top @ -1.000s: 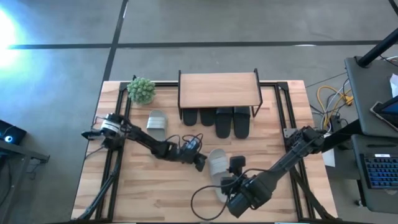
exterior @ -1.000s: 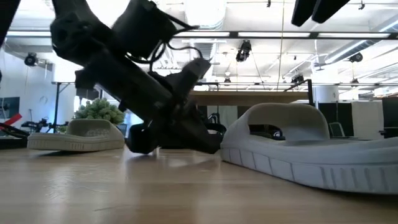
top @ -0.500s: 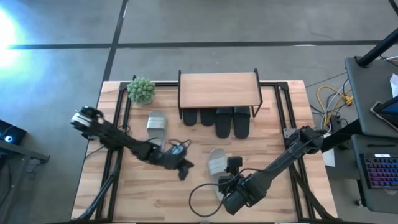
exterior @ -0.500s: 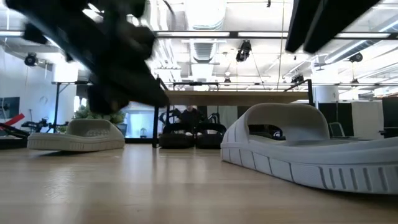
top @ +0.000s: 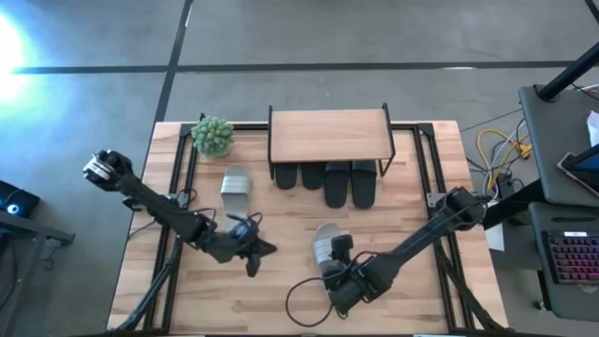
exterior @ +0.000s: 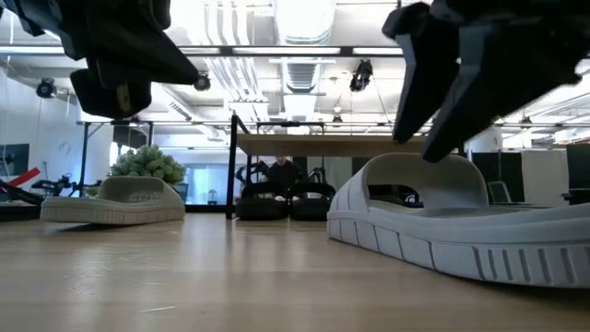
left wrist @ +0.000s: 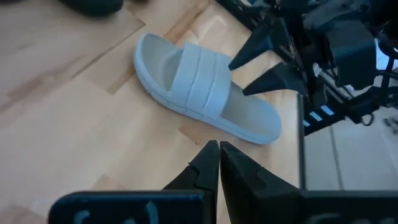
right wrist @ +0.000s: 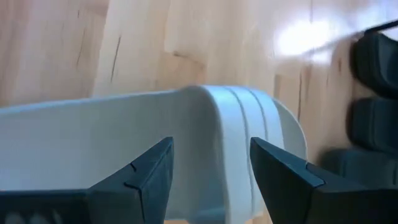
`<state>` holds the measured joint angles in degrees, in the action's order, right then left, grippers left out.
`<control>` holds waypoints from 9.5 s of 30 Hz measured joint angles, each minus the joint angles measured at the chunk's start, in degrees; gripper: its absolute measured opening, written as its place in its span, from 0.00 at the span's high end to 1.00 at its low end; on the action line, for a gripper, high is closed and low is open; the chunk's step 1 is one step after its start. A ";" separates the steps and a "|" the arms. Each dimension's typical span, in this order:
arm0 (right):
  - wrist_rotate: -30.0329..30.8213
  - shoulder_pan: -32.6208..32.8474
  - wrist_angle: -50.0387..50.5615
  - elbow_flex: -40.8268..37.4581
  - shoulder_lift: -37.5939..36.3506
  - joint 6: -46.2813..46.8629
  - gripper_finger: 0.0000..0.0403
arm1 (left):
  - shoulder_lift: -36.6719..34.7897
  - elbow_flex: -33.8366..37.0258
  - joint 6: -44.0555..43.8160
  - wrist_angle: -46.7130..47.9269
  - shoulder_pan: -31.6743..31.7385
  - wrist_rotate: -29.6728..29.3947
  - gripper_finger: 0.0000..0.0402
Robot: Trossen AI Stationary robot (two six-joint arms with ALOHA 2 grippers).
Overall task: Pick and place slides into the shelf
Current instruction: Put the white slide on the shelf
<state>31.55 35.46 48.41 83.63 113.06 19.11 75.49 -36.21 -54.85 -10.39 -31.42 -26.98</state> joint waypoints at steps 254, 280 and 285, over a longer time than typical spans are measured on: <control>18.05 -19.39 41.60 46.19 -9.42 -2.25 0.54 | -3.42 5.24 10.13 58.76 7.98 -21.82 0.45; 17.33 -18.95 41.60 42.82 -9.40 0.89 0.54 | -3.27 9.51 28.88 40.15 24.64 -20.08 0.65; 17.29 -18.74 41.60 42.82 -9.40 1.46 0.54 | -3.27 9.53 31.41 39.46 26.14 -19.93 0.79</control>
<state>48.84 16.72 90.02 126.45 103.66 20.57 72.23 -26.68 -23.44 29.06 -5.28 -46.92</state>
